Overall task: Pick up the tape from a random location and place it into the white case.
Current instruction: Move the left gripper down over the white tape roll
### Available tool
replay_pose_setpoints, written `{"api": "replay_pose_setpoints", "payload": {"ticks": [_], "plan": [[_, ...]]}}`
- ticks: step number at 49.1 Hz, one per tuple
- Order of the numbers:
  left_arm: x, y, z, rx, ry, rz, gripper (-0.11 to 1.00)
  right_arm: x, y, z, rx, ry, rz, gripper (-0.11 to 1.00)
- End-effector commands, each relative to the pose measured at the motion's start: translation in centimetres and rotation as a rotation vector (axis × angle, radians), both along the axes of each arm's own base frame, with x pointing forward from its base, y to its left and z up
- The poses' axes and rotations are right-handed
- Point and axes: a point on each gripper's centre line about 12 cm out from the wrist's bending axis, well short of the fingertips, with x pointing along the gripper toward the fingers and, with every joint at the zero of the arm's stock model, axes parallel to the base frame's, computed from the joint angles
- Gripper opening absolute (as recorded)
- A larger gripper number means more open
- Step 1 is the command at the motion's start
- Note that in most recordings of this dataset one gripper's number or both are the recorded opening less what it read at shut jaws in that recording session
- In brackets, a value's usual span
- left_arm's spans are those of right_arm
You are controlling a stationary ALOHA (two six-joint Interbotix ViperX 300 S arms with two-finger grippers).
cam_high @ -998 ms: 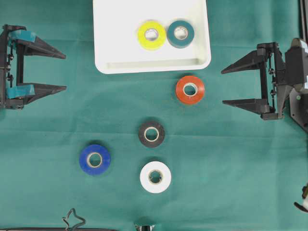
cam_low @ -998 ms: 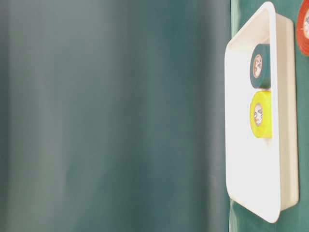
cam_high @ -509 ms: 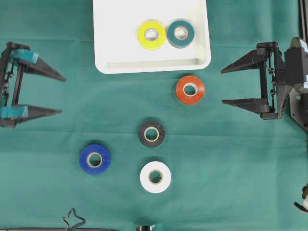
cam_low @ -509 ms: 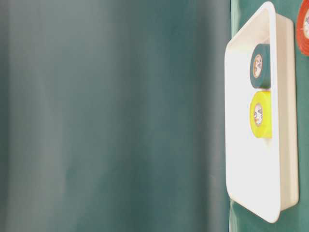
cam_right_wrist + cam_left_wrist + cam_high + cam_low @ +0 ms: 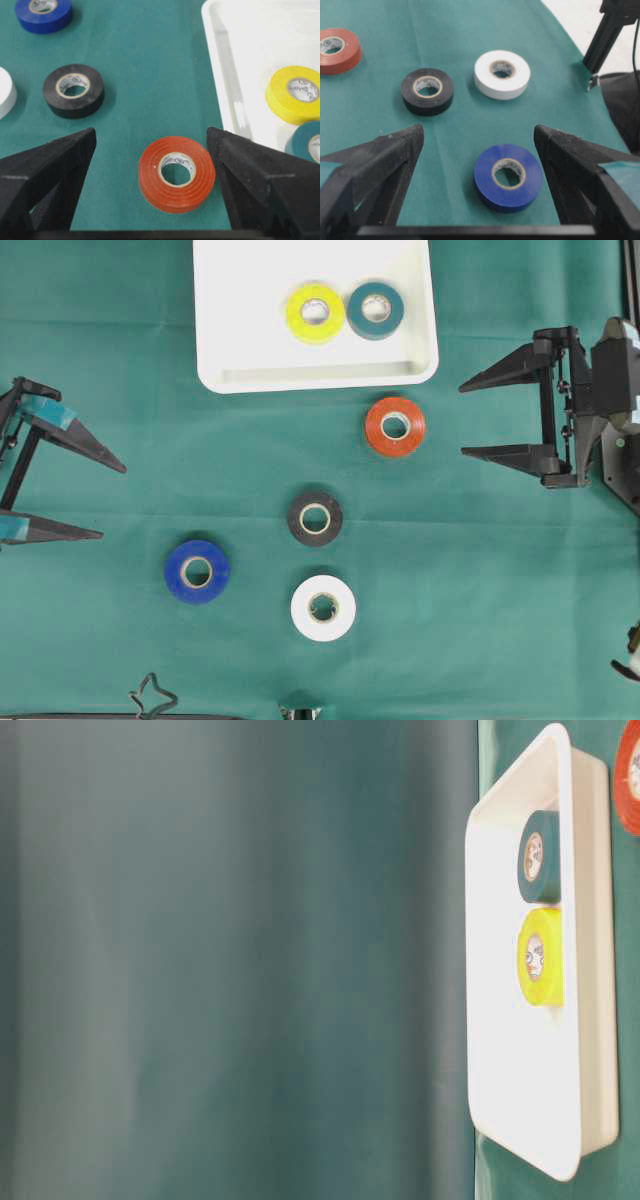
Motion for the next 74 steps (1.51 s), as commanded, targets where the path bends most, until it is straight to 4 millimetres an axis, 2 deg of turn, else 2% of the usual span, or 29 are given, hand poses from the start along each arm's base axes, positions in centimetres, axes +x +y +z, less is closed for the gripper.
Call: {"api": "replay_pose_setpoints", "payload": {"ticks": [1, 20, 31, 39, 49, 74], "plan": [[0.3, -0.2, 0.6, -0.005, -0.022, -0.005, 0.96, 0.5, 0.0, 1.0, -0.001, -0.031, 0.000, 0.88], [1.3, -0.5, 0.7, -0.014, -0.055, -0.004, 0.96, 0.6, 0.0, 1.1, 0.001, -0.032, 0.000, 0.88], [3.2, -1.1, 1.1, -0.013, -0.079, -0.005, 0.96, 0.6, 0.0, 1.2, -0.005, -0.034, 0.002, 0.88], [5.8, -1.9, 1.2, -0.008, -0.081, -0.007, 0.96, 0.7, 0.0, 1.2, -0.006, -0.032, 0.001, 0.88], [10.1, -3.3, 1.1, 0.009, -0.048, -0.010, 0.96, 0.7, 0.0, 1.1, -0.009, -0.027, 0.003, 0.88], [19.7, -6.3, 3.5, 0.042, -0.076, -0.020, 0.96, 0.8, 0.0, 0.8, -0.030, -0.015, 0.016, 0.88]]}}
